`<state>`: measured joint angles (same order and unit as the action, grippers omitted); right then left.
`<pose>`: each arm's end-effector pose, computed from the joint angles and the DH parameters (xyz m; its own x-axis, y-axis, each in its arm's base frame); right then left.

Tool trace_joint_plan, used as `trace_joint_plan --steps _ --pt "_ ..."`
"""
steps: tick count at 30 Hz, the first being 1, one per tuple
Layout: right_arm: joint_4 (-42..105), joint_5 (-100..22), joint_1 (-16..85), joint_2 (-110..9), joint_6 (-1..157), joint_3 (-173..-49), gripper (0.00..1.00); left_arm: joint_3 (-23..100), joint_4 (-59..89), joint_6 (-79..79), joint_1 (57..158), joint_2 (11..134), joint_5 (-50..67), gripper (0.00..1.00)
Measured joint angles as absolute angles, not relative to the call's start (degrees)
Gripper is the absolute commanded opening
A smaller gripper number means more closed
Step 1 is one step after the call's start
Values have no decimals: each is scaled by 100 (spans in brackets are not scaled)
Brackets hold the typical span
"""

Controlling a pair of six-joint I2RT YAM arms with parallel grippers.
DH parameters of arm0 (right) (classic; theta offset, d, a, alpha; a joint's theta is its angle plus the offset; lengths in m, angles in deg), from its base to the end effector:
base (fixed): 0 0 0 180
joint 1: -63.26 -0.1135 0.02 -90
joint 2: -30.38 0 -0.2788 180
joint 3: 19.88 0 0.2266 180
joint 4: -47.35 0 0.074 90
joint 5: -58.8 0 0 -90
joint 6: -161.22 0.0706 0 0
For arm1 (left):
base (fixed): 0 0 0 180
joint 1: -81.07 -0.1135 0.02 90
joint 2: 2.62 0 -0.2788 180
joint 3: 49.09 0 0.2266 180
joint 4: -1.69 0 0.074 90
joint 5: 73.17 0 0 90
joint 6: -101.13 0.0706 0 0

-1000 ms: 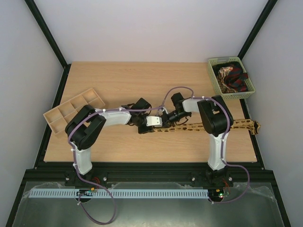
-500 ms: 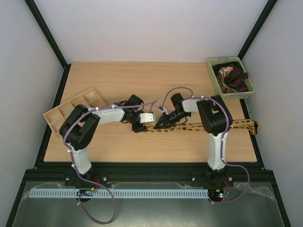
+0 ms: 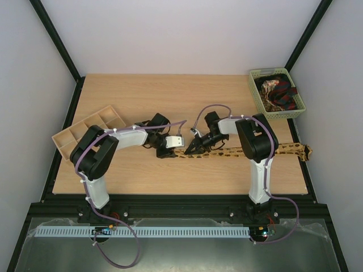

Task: Roll the ties
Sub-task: Fold the tie at the center of the board.

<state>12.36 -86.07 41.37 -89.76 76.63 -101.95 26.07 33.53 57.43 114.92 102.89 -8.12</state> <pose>0.3234 0.1922 0.1052 -0.9248 -0.3131 -0.2163 -0.3500 0.4767 0.8063 0.2778 -0.2222 0.1456 -0.0242 0.8055 -0.5921 0.9929 0.0883 0.0795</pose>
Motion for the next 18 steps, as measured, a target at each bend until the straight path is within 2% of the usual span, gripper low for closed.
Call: trace_joint_plan --steps 5,18 --pt "1207 -8612 4137 -8995 7663 -10219 1 2631 3465 5715 11531 10287 -932 36" --pt "1142 -8645 4141 -9028 7658 -10256 1 3022 3209 5129 11984 10328 -1129 35"
